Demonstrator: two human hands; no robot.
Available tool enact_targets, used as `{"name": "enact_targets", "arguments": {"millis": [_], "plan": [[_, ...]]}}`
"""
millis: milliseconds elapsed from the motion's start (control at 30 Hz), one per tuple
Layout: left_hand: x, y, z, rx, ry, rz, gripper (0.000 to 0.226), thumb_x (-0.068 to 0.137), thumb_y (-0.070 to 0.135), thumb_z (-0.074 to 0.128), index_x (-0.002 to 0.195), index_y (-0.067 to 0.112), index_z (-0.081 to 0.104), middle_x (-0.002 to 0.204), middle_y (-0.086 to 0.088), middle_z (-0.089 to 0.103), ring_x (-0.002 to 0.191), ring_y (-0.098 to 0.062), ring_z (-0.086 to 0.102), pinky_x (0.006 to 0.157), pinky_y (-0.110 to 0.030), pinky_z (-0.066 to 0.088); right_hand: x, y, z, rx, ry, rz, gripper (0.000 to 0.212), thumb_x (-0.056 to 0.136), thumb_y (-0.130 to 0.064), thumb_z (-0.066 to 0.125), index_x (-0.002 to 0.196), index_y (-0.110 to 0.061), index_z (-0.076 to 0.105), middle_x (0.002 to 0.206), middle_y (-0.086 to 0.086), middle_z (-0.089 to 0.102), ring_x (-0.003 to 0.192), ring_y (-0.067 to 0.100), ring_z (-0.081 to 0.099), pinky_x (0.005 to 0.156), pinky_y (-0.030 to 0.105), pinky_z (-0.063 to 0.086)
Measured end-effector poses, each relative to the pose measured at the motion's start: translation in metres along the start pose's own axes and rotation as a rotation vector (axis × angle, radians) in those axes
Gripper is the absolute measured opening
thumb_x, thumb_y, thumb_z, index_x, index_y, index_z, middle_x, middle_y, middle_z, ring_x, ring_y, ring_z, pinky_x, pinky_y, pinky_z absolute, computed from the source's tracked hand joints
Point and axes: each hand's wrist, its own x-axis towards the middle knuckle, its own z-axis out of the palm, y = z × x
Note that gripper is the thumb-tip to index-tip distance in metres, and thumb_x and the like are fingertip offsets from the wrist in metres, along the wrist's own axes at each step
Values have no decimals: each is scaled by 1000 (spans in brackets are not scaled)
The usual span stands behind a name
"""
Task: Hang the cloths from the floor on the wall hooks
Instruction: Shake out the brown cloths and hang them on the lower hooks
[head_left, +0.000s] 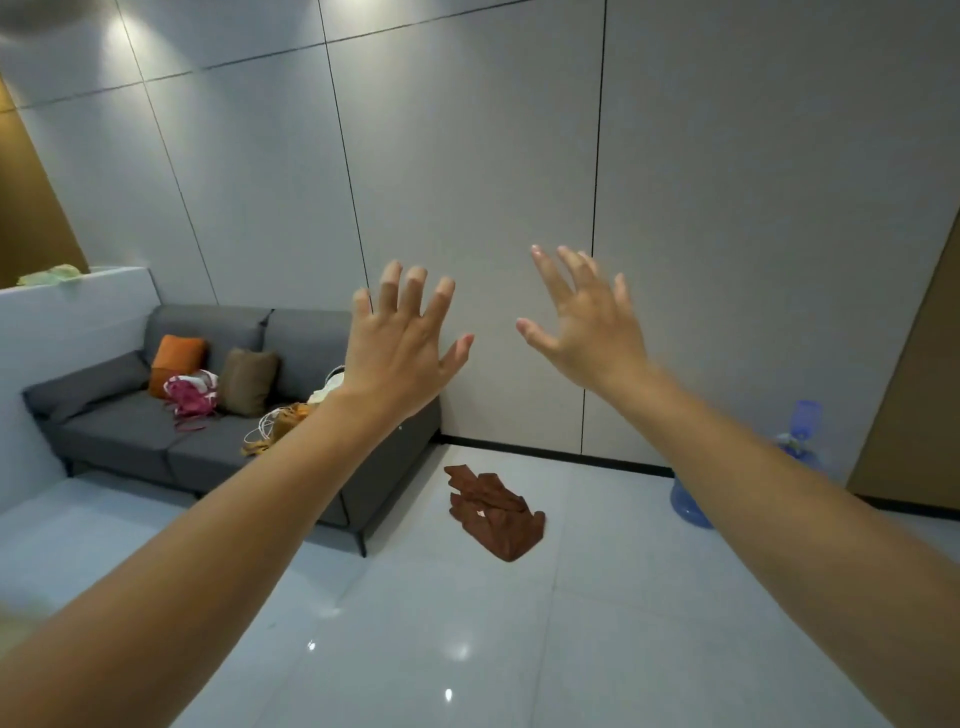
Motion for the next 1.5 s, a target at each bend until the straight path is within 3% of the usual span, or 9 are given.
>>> {"name": "enact_targets", "arguments": {"millis": [400, 667, 867, 1067, 1267, 1500], "plan": [[96, -47, 192, -65, -111, 22, 65, 93, 59, 32, 144, 18, 31, 145, -13, 31, 139, -34, 22, 100, -49, 31, 118, 10, 182, -4, -116, 39, 76, 95, -59, 39, 155, -33, -1, 163, 5, 9, 150, 24, 5, 118, 56, 9], [164, -27, 332, -80, -192, 15, 72, 89, 62, 18, 141, 16, 39, 144, -14, 37, 137, -35, 27, 98, -52, 36, 187, 69, 311, 8, -141, 30, 76, 95, -61, 38, 155, -34, -1, 163, 4, 7, 150, 24, 4, 117, 57, 9], [215, -2, 444, -75, -292, -39, 73, 91, 64, 22, 150, 20, 26, 155, -11, 25, 145, -33, 15, 110, -59, 24, 241, 128, 411, -2, -213, -21, 75, 95, -61, 38, 154, -36, -1, 163, 6, 8, 150, 26, 4, 117, 60, 9], [251, 23, 529, -102, -380, -34, 73, 91, 62, 25, 149, 17, 32, 152, -14, 33, 142, -37, 24, 107, -62, 30, 277, 171, 498, 45, -305, -22, 73, 96, -62, 34, 154, -38, -4, 163, 5, 5, 150, 25, 1, 116, 60, 6], [279, 34, 612, -101, -486, -30, 74, 94, 63, 18, 154, 22, 10, 161, -10, 10, 148, -33, 2, 116, -57, 14, 302, 197, 584, 63, -394, -23, 69, 97, -60, 31, 154, -38, -3, 163, 5, 6, 151, 25, 2, 116, 58, 3], [317, 27, 715, -124, -549, -12, 73, 94, 63, 20, 154, 23, 10, 161, -10, 10, 148, -33, 2, 117, -57, 13, 345, 218, 690, 64, -471, -19, 65, 99, -59, 28, 154, -37, 1, 163, 7, 11, 150, 27, 4, 117, 57, 3]]}}
